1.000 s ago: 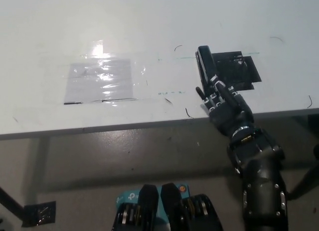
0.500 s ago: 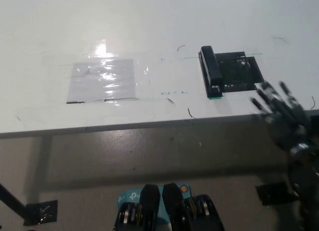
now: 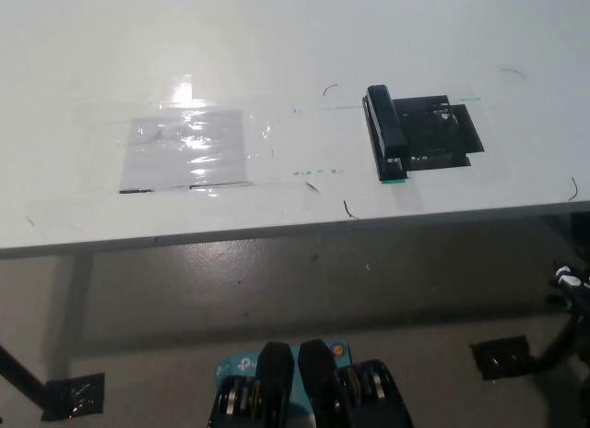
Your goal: A stapler is kept infront of the robot on the black mark on the desk and the robot uses its right hand to lift the top of the stapler to open it
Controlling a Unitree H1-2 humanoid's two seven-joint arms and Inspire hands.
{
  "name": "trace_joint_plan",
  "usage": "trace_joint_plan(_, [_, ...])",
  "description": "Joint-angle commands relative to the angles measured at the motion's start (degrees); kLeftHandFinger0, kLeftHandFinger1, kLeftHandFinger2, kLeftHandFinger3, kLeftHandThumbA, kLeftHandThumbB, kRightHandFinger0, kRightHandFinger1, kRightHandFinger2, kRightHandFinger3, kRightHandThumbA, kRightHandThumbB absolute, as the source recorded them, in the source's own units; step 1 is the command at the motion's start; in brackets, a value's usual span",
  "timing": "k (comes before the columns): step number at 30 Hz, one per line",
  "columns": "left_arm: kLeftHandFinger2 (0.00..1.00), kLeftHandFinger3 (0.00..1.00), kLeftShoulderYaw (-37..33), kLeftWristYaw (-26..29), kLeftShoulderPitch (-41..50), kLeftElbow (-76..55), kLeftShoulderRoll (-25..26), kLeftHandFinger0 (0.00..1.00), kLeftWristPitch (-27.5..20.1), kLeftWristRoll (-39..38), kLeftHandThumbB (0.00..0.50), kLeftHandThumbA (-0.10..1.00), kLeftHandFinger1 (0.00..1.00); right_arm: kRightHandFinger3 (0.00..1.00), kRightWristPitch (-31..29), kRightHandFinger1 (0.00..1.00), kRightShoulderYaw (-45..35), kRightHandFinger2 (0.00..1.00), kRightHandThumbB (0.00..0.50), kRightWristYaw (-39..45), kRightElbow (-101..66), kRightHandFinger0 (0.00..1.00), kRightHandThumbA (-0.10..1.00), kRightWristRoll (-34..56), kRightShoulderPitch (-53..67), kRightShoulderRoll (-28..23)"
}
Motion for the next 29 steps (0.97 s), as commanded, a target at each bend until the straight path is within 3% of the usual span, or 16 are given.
trace_joint_plan(1, [0.79,0.92,0.7,-0.6,0.0,-1.3,2.0,0.61,-0.6,-1.2,0.126,0.36,0.66,0.60,-10.1,0.31,0.0,0.42,0.053,5.3,2.0,0.24,0.70,-7.8,-1.2,1.0])
trace_joint_plan(2, [0.79,0.91,0.8,-0.5,-0.1,-1.2,2.0,0.60,-0.4,-1.2,0.133,0.35,0.66,0.58,-10.6,0.28,0.2,0.38,0.081,5.5,2.7,0.22,0.71,-8.7,-1.5,1.0])
trace_joint_plan(4, [0.78,0.90,0.8,-0.7,-0.2,-0.7,2.0,0.62,-1.2,-1.2,0.134,0.36,0.66,0.57,-11.2,0.25,0.1,0.37,0.079,4.9,3.5,0.16,0.72,-10.7,-2.0,1.4])
trace_joint_plan(7, [0.78,0.92,0.8,-0.9,-0.4,-0.7,2.2,0.61,-1.1,-1.3,0.128,0.36,0.66,0.57,-11.7,0.24,0.2,0.36,0.102,5.1,4.5,0.17,0.74,-13.1,-2.4,1.5])
trace_joint_plan(11, [0.80,0.94,0.5,-0.3,-0.3,-1.6,2.0,0.60,-0.8,-0.6,0.118,0.37,0.67,0.56,-12.1,0.24,-0.9,0.34,0.089,5.9,5.4,0.18,0.72,-13.5,-3.0,1.9])
trace_joint_plan(12, [0.77,0.90,0.9,0.2,-0.5,-1.8,1.7,0.60,-0.4,-1.0,0.148,0.35,0.65,0.56,-11.5,0.23,-1.0,0.34,0.085,5.9,5.0,0.17,0.71,-13.7,-3.0,2.0])
trace_joint_plan(14, [0.78,0.91,0.8,0.0,-0.6,-1.7,1.8,0.59,-0.1,-1.1,0.159,0.37,0.65,0.56,-11.4,0.22,-1.4,0.33,0.082,6.3,4.8,0.15,0.69,-13.8,-2.9,2.2])
trace_joint_plan(16, [0.77,0.90,0.8,-0.1,-0.9,-1.6,1.8,0.55,0.1,-1.3,0.160,0.36,0.63,0.54,-11.6,0.21,-1.9,0.31,0.068,6.5,5.0,0.15,0.68,-14.1,-2.9,2.4])
trace_joint_plan(19, [0.77,0.89,0.8,0.2,-0.9,-1.8,1.6,0.58,0.3,-1.1,0.156,0.35,0.64,0.55,-11.4,0.21,-2.4,0.30,0.068,7.0,5.1,0.14,0.67,-14.4,-3.0,2.6])
trace_joint_plan(21, [0.75,0.90,0.8,0.0,-1.1,-1.4,1.8,0.57,0.0,-1.2,0.164,0.36,0.63,0.57,-10.9,0.23,-2.6,0.34,0.068,7.4,4.9,0.17,0.67,-14.4,-3.1,2.8])
trace_joint_plan(29, [0.75,0.90,0.4,-0.9,-1.3,-0.4,2.2,0.58,-1.7,-0.6,0.140,0.38,0.64,0.57,-10.2,0.22,-3.8,0.35,0.066,8.4,4.5,0.17,0.68,-15.4,-3.3,3.3])
